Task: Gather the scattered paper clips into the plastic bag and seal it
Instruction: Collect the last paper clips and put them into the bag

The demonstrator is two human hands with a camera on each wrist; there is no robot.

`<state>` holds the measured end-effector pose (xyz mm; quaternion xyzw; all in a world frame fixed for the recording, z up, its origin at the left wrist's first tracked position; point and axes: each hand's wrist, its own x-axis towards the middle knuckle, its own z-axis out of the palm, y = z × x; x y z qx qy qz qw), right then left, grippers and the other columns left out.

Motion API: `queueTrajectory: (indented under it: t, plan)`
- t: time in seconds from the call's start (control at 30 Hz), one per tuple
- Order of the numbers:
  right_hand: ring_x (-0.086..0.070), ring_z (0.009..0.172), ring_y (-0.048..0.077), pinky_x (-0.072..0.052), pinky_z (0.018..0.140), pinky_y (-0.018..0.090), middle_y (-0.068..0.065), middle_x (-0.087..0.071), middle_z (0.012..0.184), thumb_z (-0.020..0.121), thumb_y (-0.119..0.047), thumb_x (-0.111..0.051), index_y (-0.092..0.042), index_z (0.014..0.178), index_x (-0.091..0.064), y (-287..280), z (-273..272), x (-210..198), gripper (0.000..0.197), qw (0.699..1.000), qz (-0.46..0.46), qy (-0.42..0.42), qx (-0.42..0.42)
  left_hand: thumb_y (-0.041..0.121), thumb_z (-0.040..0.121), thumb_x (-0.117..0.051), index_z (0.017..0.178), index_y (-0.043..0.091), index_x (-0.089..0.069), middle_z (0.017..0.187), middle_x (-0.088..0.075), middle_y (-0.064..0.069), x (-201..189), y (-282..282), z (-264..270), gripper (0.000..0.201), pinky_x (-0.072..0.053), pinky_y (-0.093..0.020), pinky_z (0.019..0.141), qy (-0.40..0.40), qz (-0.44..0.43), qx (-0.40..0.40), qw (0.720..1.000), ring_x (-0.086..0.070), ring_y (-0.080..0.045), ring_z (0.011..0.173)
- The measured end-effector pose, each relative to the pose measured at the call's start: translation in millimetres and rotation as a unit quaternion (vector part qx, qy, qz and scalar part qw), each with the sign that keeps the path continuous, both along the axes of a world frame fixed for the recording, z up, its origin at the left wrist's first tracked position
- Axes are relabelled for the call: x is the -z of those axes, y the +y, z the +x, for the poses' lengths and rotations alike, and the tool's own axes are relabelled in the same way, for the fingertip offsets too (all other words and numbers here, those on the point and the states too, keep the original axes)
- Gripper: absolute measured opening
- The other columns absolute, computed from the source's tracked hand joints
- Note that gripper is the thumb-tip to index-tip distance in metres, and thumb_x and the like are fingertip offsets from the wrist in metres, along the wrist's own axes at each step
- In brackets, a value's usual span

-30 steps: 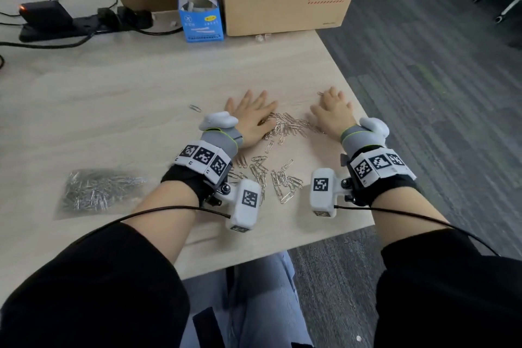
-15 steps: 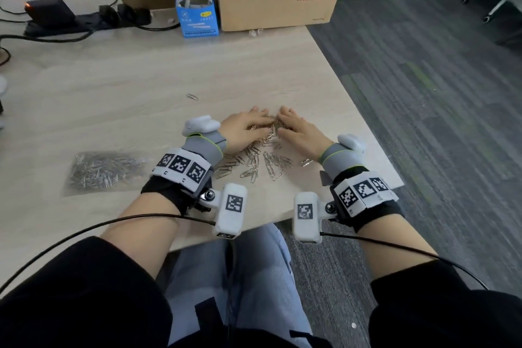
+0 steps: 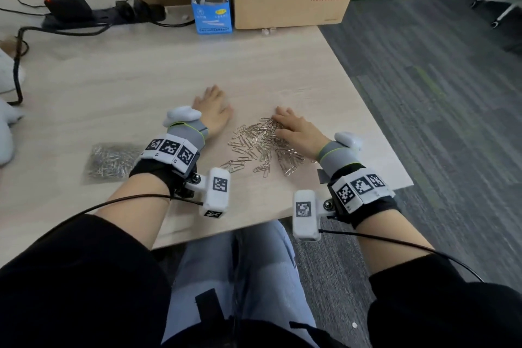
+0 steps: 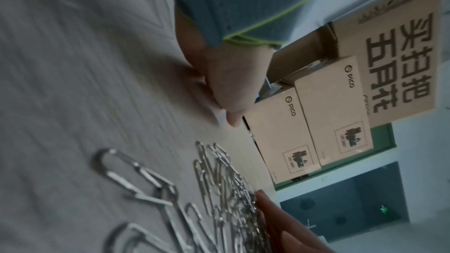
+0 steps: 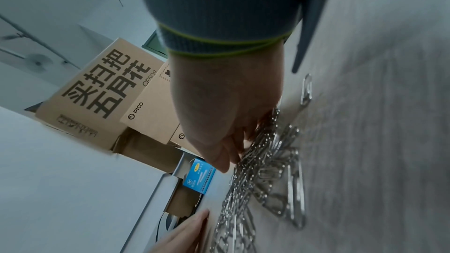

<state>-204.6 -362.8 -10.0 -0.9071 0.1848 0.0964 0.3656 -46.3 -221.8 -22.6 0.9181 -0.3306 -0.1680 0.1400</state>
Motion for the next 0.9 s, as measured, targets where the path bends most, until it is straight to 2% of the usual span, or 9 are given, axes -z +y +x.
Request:
queueTrajectory:
  t: [0.2,0.3,0.37,0.43,0.5,0.53,0.63,0.77,0.9]
  plan:
    - [0.0,0.147,0.013,0.005,0.117,0.032,0.0,-0.01,0.159,0.099,-0.017,-0.039,-0.012,0.148,-0.029,12,-9,-1,0.05,1.0,0.013,0.004,-0.017,0.024,0.099,-0.032,0.146,0.004,-0.012,0.158,-0.002,-0.012,-4,0,-41,0.055,-0.001,-0.035,0.117,0.069,-0.024,0.1,0.992,0.001,-0.021,0.147]
    - [-0.009,0.147,0.014,-0.002,0.117,0.029,0.002,-0.019,0.157,0.098,-0.013,-0.041,-0.01,0.143,-0.039,17,-13,-4,0.045,0.999,0.041,-0.007,-0.021,0.023,0.099,-0.034,0.146,0.007,-0.014,0.157,-0.007,-0.011,1,3,-62,0.054,-0.001,-0.034,0.117,0.074,-0.051,0.131,0.987,-0.003,-0.02,0.147]
    - [-0.031,0.14,0.016,-0.018,0.116,0.027,0.007,-0.04,0.148,0.096,-0.009,-0.044,-0.007,0.133,-0.052,20,-20,-7,0.038,0.994,0.099,-0.038,0.014,0.025,0.097,-0.039,0.144,0.009,-0.023,0.155,-0.019,-0.013,0,7,-71,0.052,-0.009,-0.032,0.116,0.092,-0.076,0.136,0.983,-0.016,-0.02,0.145]
    - [-0.052,0.115,0.014,-0.038,0.103,0.023,0.01,-0.06,0.127,0.095,-0.008,-0.045,-0.007,0.125,-0.061,19,-25,-11,0.034,0.986,0.132,-0.071,0.075,0.034,0.089,-0.048,0.137,0.008,-0.04,0.144,-0.043,-0.015,-7,10,-73,0.055,-0.027,-0.03,0.11,0.115,-0.122,0.118,0.979,-0.043,-0.02,0.13]
    - [-0.054,0.101,0.011,-0.043,0.083,0.009,0.008,-0.066,0.113,0.092,-0.009,-0.049,-0.008,0.121,-0.064,19,-35,-14,0.032,0.98,0.1,-0.11,0.132,0.033,0.082,-0.058,0.13,0.008,-0.05,0.131,-0.057,-0.015,-18,15,-76,0.055,-0.037,-0.03,0.105,0.132,-0.165,0.093,0.973,-0.054,-0.02,0.119]
    - [-0.057,0.101,0.012,-0.043,0.082,0.007,0.008,-0.066,0.114,0.091,-0.01,-0.052,-0.008,0.12,-0.064,17,-38,-14,0.032,0.976,0.084,-0.126,0.16,0.03,0.081,-0.063,0.13,0.01,-0.051,0.129,-0.059,-0.013,-22,16,-74,0.055,-0.039,-0.03,0.104,0.123,-0.17,0.077,0.975,-0.055,-0.021,0.118]
    - [-0.056,0.101,0.018,-0.043,0.096,0.025,0.008,-0.062,0.125,0.087,-0.015,-0.058,-0.012,0.12,-0.064,12,-47,-10,0.034,0.961,0.028,-0.145,0.235,0.029,0.077,-0.071,0.128,0.014,-0.054,0.128,-0.058,-0.008,-32,22,-69,0.055,-0.04,-0.03,0.094,0.036,-0.133,0.045,0.989,-0.056,-0.027,0.112]
    - [-0.042,0.122,0.028,-0.029,0.103,0.026,0.011,-0.051,0.129,0.078,-0.03,-0.07,-0.018,0.124,-0.061,9,-61,-3,0.049,0.955,-0.114,-0.075,0.263,0.039,0.061,-0.082,0.123,0.015,-0.055,0.116,-0.06,-0.008,-42,38,-67,0.071,-0.04,-0.03,0.085,0.016,-0.061,0.019,0.998,-0.057,-0.027,0.102]
    - [-0.054,0.107,0.026,-0.04,0.091,0.025,0.011,-0.055,0.118,0.066,-0.028,-0.078,-0.017,0.115,-0.066,11,-68,9,0.051,0.954,-0.083,-0.061,0.283,0.026,0.054,-0.087,0.11,0.015,-0.061,0.089,-0.063,-0.001,-39,47,-70,0.063,-0.047,-0.028,0.073,0.058,-0.01,0.016,0.998,-0.056,-0.018,0.069]
